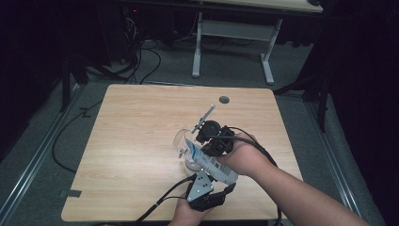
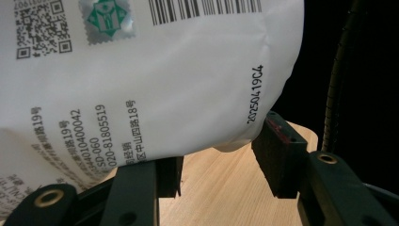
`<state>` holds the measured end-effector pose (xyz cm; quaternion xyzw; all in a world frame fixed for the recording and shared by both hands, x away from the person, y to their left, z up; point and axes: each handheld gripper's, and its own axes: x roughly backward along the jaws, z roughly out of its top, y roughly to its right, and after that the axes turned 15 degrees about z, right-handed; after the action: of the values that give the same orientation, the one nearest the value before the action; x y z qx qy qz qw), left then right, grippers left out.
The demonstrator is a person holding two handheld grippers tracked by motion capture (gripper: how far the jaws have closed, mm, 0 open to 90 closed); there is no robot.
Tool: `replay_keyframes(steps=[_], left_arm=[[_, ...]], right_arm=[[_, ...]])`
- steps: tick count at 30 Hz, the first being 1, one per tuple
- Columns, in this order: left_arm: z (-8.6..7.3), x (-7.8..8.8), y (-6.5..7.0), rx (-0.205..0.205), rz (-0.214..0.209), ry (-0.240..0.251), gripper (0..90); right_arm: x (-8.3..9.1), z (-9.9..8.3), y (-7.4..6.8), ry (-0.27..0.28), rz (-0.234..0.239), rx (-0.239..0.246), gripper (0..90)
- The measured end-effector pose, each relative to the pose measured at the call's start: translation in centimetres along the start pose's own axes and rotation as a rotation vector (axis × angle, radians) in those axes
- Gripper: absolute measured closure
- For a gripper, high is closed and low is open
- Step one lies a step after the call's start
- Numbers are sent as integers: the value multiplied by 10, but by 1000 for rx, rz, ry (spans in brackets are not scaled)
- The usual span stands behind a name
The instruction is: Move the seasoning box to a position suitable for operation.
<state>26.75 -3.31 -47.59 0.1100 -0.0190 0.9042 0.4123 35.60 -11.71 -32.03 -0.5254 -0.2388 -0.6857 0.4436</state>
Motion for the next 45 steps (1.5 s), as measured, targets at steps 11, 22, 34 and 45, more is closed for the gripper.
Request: replay_keyframes(steps=[11, 22, 34, 45], left_arm=[[0, 0, 0, 2, 3, 2, 552], [1, 1, -1, 7, 4, 8, 551], [2, 2, -1, 5, 4, 11, 551], [2, 2, -1, 2, 3, 11, 552]], right_arm=[[-1, 1, 0, -1, 0, 3, 897], [-2, 3, -1, 2, 0, 8, 897], [-2, 4, -2, 2, 1, 12, 897], [-1, 3, -1, 5, 1, 8, 897]])
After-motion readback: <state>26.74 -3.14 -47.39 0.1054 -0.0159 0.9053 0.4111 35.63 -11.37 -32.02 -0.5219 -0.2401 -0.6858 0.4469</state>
